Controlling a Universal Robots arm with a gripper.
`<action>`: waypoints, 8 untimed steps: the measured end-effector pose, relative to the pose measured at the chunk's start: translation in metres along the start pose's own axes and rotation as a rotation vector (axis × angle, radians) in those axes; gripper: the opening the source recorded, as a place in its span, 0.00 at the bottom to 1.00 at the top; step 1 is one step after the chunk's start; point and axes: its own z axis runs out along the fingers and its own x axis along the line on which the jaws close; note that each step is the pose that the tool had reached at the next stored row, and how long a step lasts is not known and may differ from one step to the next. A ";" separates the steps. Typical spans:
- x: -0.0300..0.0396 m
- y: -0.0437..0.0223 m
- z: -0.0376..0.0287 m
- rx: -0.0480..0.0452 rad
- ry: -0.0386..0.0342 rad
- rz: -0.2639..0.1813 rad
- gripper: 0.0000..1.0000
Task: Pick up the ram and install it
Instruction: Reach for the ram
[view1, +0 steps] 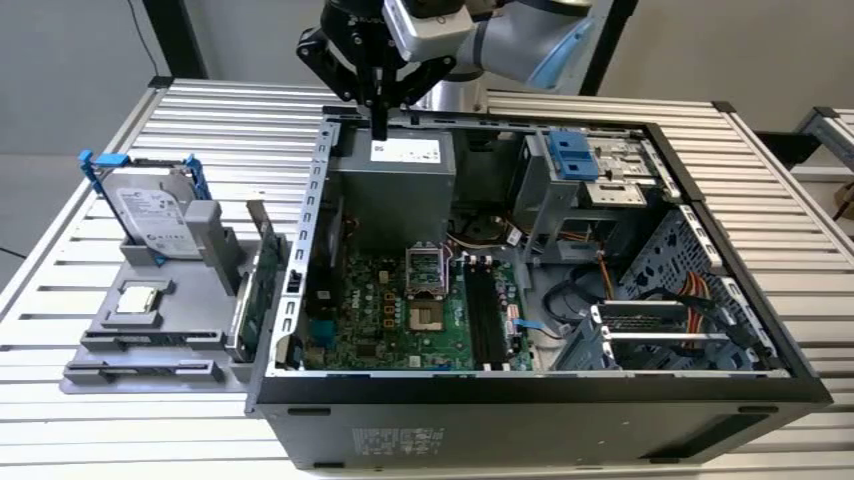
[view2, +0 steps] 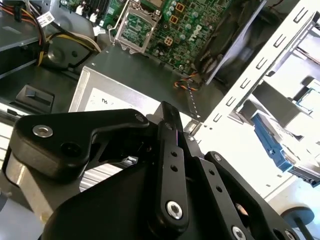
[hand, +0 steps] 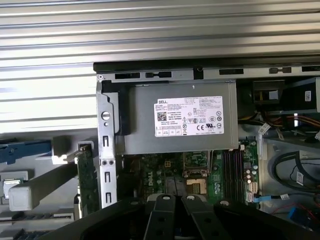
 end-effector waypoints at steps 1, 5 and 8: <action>0.0028 -0.0002 -0.0001 0.0000 0.0000 0.000 0.00; 0.0129 -0.0009 -0.0003 0.0000 0.0000 0.000 0.00; 0.0181 -0.0013 -0.0004 -0.0001 0.0000 0.000 0.00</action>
